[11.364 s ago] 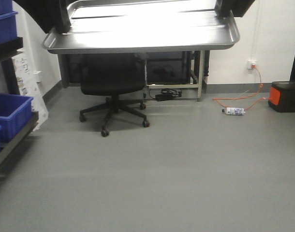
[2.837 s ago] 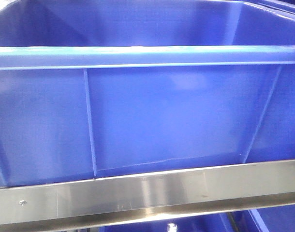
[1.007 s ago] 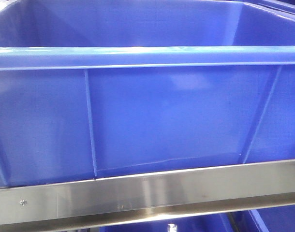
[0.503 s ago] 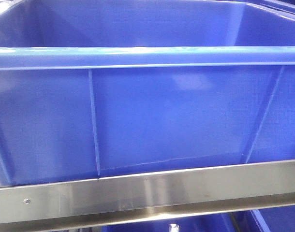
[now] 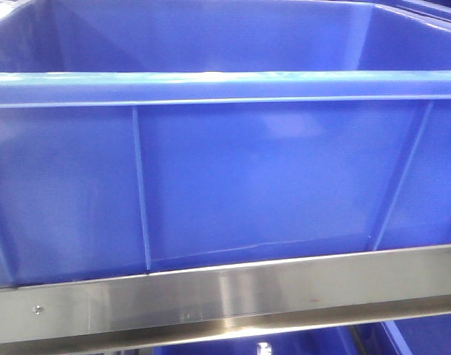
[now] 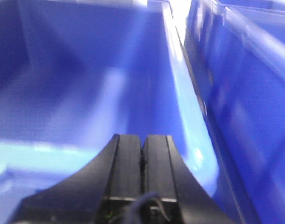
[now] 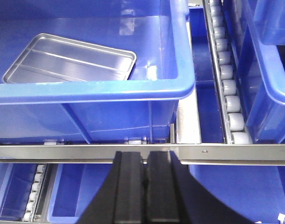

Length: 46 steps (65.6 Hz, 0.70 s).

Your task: Grab silver tray and place in blue box

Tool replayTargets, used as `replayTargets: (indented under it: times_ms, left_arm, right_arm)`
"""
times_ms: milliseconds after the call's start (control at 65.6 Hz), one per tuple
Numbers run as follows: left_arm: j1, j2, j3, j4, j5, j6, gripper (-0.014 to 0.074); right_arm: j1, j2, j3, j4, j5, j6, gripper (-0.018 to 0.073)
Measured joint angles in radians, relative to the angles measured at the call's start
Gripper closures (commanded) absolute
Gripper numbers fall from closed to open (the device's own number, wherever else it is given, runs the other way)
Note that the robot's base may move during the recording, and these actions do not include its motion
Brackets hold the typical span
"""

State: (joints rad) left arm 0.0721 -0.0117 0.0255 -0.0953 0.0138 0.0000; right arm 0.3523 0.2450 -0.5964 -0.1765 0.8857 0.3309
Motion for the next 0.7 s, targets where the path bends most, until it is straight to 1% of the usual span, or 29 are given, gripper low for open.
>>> replayTargets:
  times_ms: [702]
  left_arm:
    - [0.001, 0.000, 0.002, -0.002, -0.002, 0.000, 0.0701]
  right_arm:
    - [0.000, 0.000, 0.000, 0.000, 0.000, 0.000, 0.0503]
